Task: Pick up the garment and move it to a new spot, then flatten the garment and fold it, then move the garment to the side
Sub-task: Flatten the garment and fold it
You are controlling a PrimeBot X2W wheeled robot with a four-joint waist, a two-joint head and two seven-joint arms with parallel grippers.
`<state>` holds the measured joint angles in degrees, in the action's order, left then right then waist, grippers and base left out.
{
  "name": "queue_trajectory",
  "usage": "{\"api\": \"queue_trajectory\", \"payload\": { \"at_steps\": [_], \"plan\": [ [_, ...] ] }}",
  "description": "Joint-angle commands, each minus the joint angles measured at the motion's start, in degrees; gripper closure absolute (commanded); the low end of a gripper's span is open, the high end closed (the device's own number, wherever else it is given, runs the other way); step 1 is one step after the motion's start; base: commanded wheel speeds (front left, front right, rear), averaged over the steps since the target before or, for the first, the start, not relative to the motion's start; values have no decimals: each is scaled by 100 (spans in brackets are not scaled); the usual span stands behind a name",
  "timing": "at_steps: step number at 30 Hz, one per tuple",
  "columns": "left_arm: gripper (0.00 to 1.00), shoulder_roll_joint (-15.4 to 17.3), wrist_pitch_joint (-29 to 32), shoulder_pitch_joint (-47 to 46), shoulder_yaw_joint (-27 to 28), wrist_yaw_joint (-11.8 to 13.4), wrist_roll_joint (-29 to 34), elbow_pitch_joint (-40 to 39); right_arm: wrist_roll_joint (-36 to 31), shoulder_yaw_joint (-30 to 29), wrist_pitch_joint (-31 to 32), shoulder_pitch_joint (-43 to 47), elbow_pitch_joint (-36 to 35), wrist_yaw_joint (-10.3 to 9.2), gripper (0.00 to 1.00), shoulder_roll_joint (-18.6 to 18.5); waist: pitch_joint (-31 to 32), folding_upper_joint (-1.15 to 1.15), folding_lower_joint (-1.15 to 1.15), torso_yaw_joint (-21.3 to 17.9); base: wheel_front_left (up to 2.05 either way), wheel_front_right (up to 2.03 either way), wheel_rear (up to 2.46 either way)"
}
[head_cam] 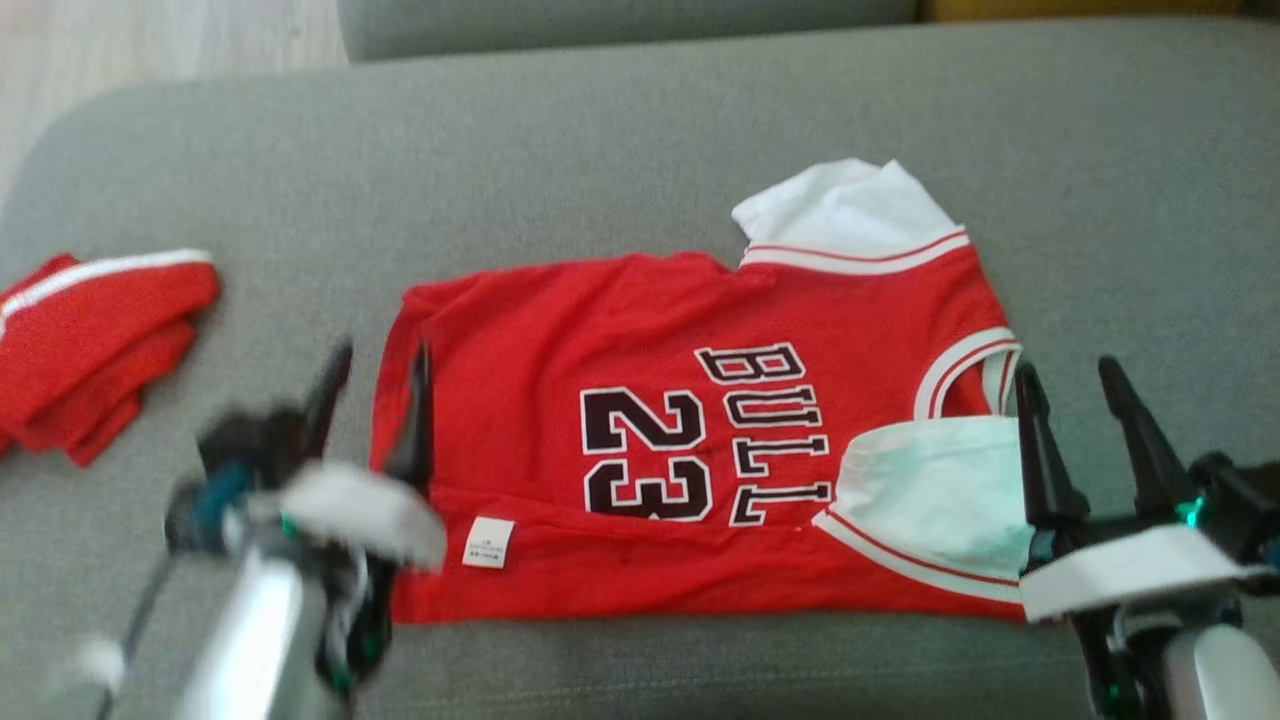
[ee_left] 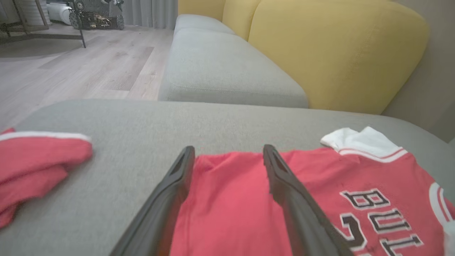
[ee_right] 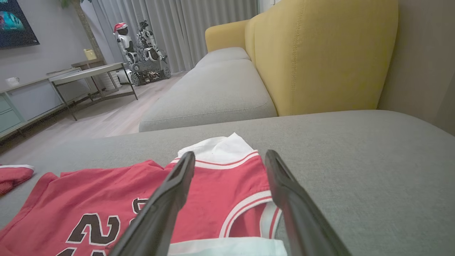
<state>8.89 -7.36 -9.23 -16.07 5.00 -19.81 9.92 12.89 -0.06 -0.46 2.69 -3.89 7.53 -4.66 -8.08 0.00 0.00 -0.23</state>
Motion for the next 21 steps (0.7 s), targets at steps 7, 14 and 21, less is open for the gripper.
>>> {"api": "queue_trajectory", "payload": {
  "at_steps": [7, 14, 21],
  "plan": [
    [0, 117, 483, -1707, 315, -323, -351, 1160, 98, 307, -14, -625, -118, -4, 0, -153, -613, 0, 0, -173, 0, 0, 0],
    [0, 210, 789, -2438, 521, -477, -652, 2596, 187, 456, -97, -839, 62, -4, 0, -166, -793, 0, 0, -361, 0, 0, 0],
    [5, 198, 1025, -2925, 527, -776, -874, 3743, 277, 408, -137, -911, 240, -4, 0, -169, -852, 0, 0, -451, 0, 0, 0]
  ]
}}
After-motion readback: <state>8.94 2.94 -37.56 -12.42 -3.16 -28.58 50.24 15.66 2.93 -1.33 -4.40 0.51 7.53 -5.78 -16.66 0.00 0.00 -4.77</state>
